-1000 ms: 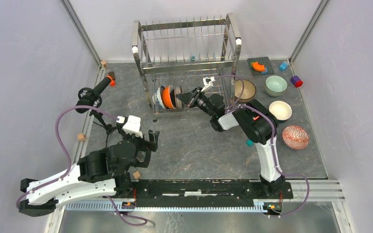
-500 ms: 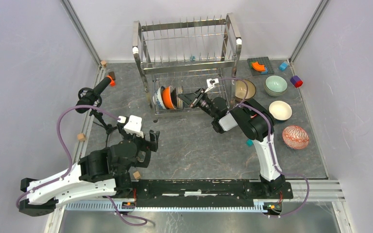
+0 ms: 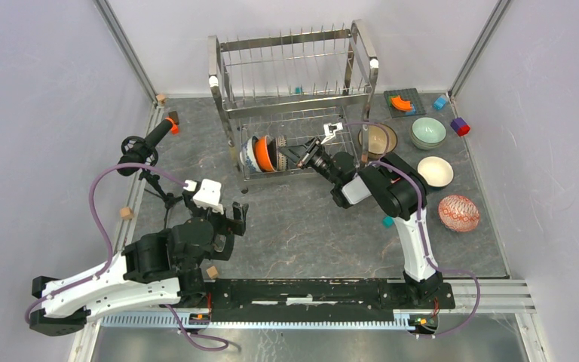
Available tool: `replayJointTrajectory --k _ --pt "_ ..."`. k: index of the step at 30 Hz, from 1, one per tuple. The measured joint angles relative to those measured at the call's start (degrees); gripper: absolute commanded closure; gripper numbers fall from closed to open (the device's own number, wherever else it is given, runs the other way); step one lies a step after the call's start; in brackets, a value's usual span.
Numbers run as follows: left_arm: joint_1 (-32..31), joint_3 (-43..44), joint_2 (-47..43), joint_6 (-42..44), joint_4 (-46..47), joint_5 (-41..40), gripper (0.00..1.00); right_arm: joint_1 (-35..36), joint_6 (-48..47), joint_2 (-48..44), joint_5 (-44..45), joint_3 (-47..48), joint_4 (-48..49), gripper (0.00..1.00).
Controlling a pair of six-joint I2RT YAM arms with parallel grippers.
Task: Unload the bowls from the dish rack
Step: Pick up the bowl from the dish rack.
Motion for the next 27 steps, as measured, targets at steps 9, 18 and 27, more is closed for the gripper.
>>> replayJointTrajectory --k 9,18,27 --pt "0.0 0.0 0.02 0.02 0.0 -0.02 0.04 -0.22 3.15 -1.33 0.66 -2.19 0.17 1.0" --pt "0.0 0.0 0.11 0.02 0.0 -0.42 0.05 -1.4 5.16 -3.08 1.38 -5.53 0.5 1.0" --pt "0.66 -0.76 7.17 -0.24 3.43 -6.47 0.1 -1.62 5.27 -3.61 1.18 -6.56 0.83 1.0"
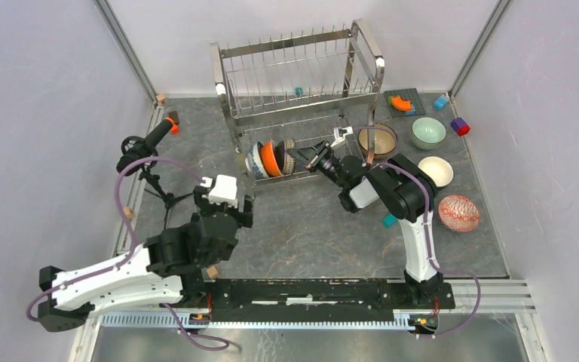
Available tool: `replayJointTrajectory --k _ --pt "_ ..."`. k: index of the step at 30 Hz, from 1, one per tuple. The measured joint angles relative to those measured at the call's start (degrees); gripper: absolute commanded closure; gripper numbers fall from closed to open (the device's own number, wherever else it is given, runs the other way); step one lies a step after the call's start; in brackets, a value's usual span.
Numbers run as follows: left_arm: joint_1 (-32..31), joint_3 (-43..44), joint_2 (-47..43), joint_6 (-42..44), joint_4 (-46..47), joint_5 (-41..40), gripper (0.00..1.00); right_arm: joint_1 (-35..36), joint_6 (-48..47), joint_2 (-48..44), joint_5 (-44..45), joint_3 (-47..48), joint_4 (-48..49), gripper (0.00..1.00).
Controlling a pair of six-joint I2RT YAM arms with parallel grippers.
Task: Unload the bowls from the dish rack
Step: Pick up the bowl from the dish rack.
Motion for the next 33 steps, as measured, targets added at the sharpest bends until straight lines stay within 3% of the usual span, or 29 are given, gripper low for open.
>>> replayJointTrajectory --k 5,9,16,28,33 --pt "2.86 1.18 9.88 -0.63 5.64 -3.08 0.15 -0.57 -0.04 -0.79 -0.79 -1.05 0.0 1.0" --pt "10.67 4.7 18.6 -3.26 6.91 -1.2 0.18 -0.94 -0.04 -1.53 -1.42 -2.16 0.02 1.0" --pt "18.71 5.77 24.81 -7.78 8.68 2.8 0.21 -1.18 0.31 -2.19 -2.23 -3.23 0.07 1.0" --pt "24.74 7.17 31.93 -11.06 11.08 8.5 0.59 -1.57 0.59 -2.62 -2.29 -3.93 0.09 1.0" --pt "25.81 8.07 32.61 -11.78 11.28 11.15 0.68 -1.77 0.87 -2.78 -2.25 -4.24 0.11 1.0"
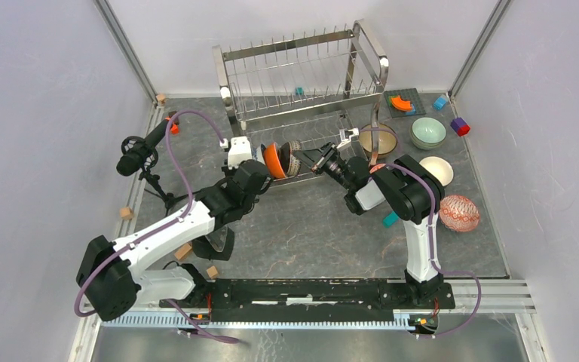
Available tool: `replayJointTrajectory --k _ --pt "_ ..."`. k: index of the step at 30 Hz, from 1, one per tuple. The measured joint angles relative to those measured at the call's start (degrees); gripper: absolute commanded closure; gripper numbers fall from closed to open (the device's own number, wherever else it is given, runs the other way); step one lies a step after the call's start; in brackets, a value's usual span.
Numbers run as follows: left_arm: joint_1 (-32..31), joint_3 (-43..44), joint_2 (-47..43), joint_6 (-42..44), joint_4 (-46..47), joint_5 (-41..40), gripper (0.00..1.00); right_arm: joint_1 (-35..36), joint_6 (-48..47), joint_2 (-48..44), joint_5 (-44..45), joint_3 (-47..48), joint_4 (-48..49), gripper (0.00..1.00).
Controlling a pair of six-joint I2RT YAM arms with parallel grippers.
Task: Unload the bowls from the dish rack
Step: Pick up the bowl from the dish rack.
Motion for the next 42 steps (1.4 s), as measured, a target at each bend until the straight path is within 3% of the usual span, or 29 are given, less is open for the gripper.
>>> replayJointTrajectory --k 16,37,42 --pt "4.33 0.31 3.54 -0.42 5.29 2.45 0.87 0.15 4.15 -0.9 1.46 0.28 0.09 1.0" --pt "7.17 0.24 4.13 -0.39 4.5 -2.12 0.87 -0.61 5.62 -6.51 0.61 -4.0 -0.22 1.0" --pt "7.17 0.22 3.78 -0.42 4.31 -2.08 0.78 -0.61 5.46 -8.68 -0.68 -5.44 -0.31 1.0"
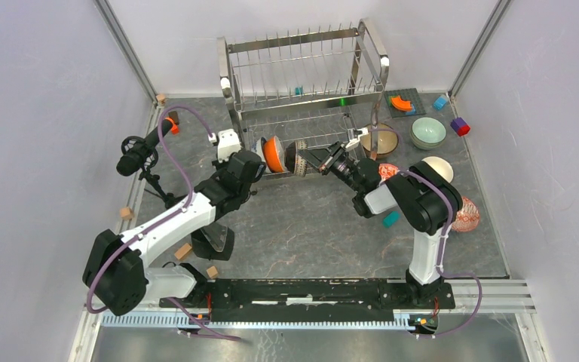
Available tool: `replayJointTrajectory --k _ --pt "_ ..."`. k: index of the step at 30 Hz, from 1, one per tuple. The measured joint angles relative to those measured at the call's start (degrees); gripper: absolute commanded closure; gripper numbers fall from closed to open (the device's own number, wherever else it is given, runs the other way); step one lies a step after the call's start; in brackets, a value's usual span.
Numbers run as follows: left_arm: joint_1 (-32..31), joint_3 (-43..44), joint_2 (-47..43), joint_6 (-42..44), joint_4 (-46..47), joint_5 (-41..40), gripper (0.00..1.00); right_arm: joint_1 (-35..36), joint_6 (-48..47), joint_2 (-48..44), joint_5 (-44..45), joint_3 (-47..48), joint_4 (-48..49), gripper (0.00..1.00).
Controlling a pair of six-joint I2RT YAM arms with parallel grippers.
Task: Unload the bowls from the dish rack
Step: Pick up the bowl from the dish rack, then place the bowl with the bowl.
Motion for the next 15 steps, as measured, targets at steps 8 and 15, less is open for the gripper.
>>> replayJointTrajectory --k 8,15 --pt "0.0 0.0 -2.78 -0.96 -1.73 0.76 0.44 0.11 -0.48 -3.87 -1.25 -3.61 -0.02 1.0" --pt "-0.02 0.0 -6.43 -1.27 -3.61 5.11 0.35 0.39 -1.53 -8.28 -3.15 -8.59 -0.07 1.0"
